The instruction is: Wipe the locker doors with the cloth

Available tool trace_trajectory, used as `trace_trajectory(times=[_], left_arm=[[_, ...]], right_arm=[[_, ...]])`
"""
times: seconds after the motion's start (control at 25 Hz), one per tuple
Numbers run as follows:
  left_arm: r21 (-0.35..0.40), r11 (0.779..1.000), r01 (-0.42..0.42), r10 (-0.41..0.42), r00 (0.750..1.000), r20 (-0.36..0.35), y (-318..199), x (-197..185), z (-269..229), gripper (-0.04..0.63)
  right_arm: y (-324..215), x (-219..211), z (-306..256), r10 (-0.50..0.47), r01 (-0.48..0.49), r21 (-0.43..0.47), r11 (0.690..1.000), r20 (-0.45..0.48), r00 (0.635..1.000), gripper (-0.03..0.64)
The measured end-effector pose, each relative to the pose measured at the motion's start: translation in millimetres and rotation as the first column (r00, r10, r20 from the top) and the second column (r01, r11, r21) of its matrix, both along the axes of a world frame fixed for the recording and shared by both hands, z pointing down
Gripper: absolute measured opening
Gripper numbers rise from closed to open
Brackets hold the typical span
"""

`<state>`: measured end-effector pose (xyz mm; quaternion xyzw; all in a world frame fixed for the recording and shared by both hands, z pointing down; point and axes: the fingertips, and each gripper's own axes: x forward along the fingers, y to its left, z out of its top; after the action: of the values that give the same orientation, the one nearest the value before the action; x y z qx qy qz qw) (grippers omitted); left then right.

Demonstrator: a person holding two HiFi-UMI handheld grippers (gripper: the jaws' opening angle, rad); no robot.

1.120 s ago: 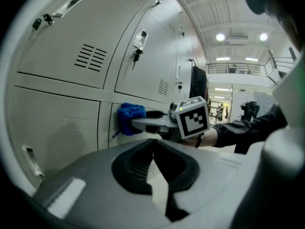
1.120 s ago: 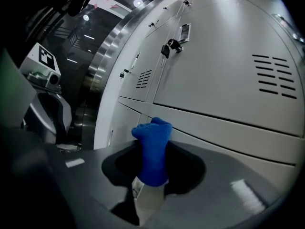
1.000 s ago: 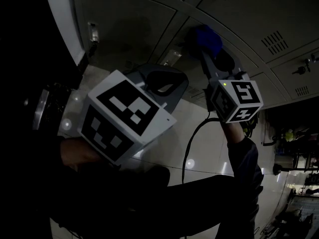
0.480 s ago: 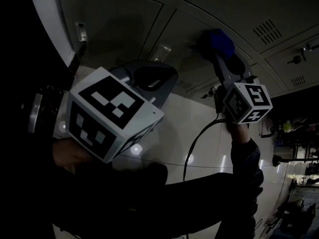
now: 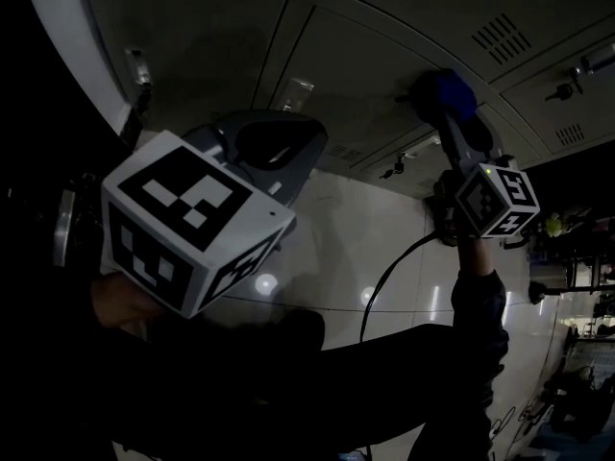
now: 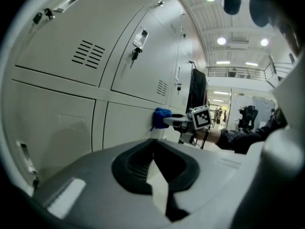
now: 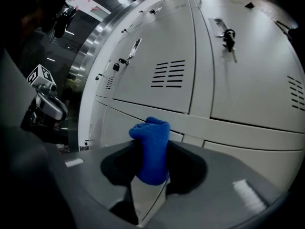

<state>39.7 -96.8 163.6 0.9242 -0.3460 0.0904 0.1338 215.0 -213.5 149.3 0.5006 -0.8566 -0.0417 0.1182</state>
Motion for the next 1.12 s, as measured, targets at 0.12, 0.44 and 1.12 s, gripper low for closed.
trace_trajectory(times=[0.12, 0.44, 1.12], left_arm=[[0.008, 1.0, -0.004, 0.004, 1.0, 0.002, 1, 3, -1, -0.02], [-0.027, 1.0, -0.004, 0.004, 1.0, 0.016, 2, -1, 8, -0.02], [-0.04, 0.999, -0.005, 0.006, 1.0, 0.016, 5, -19, 15, -0.02]], right_arm=[[1, 19, 0, 0.027, -0.026, -0.006, 1.0, 0.007, 1.0, 0.141], [1, 51, -1, 0.076, -0.076, -0.014, 0.997, -0.012, 0.997, 0.14], [34, -139, 14, -0.253, 0.253, 0.031, 0.967, 0.012, 0.967, 0.126]])
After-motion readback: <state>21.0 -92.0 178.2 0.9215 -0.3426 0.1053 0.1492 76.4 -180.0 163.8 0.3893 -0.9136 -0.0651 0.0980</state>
